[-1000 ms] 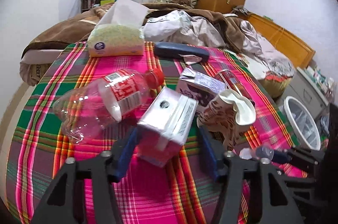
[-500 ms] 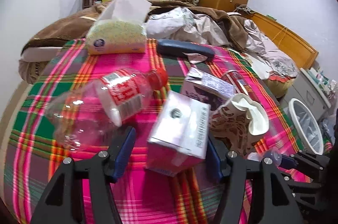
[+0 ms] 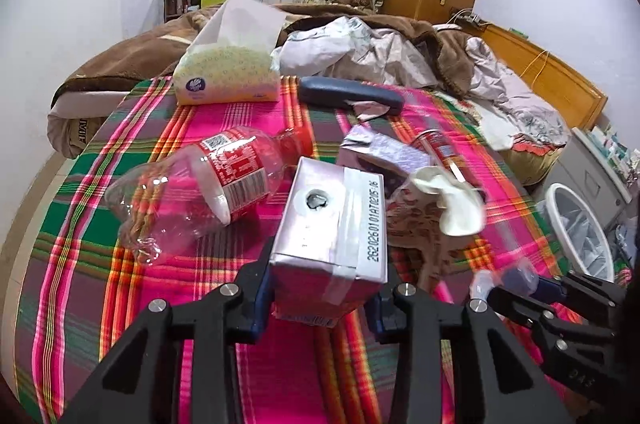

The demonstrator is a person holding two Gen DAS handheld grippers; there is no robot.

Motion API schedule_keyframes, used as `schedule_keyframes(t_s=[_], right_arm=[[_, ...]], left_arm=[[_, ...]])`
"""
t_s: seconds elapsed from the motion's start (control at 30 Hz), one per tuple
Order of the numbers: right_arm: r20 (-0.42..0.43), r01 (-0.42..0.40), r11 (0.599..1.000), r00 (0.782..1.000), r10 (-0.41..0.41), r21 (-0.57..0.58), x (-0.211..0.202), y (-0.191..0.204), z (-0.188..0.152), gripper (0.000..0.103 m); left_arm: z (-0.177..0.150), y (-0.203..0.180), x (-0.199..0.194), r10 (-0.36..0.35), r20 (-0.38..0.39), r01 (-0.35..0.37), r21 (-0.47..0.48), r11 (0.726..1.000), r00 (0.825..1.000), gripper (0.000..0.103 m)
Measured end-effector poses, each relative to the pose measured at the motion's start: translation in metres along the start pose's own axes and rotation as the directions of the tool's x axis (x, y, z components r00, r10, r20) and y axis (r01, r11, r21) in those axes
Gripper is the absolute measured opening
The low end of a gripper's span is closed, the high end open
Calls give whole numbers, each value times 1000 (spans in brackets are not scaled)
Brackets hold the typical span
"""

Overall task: Collect trash
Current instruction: 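Carry the milk carton and plastic cup over the bin and open both tools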

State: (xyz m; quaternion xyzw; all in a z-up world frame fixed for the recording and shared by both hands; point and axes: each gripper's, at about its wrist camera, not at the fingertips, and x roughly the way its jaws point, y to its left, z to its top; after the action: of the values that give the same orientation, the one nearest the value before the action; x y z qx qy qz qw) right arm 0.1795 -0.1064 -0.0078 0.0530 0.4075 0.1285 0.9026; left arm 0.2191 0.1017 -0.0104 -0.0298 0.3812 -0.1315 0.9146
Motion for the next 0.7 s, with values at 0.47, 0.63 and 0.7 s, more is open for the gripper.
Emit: schedule_keyframes(t_s=[0.47,0.63,0.7], right_arm=[[85,-3,1000,996,1,17,-34,-16,5,32],[121,7,999,993,-12,37,-49,-28,6,32],[134,16,999,991,-22,46,-55,-35,6,32]], left_arm=[[-3,-32,-42,9,56,-10,19,1000,998,39],[-3,-51,-54,-8,75,5,35,999,997,39],[-2,-58,-58,-18,84,15,42,999,996,39]])
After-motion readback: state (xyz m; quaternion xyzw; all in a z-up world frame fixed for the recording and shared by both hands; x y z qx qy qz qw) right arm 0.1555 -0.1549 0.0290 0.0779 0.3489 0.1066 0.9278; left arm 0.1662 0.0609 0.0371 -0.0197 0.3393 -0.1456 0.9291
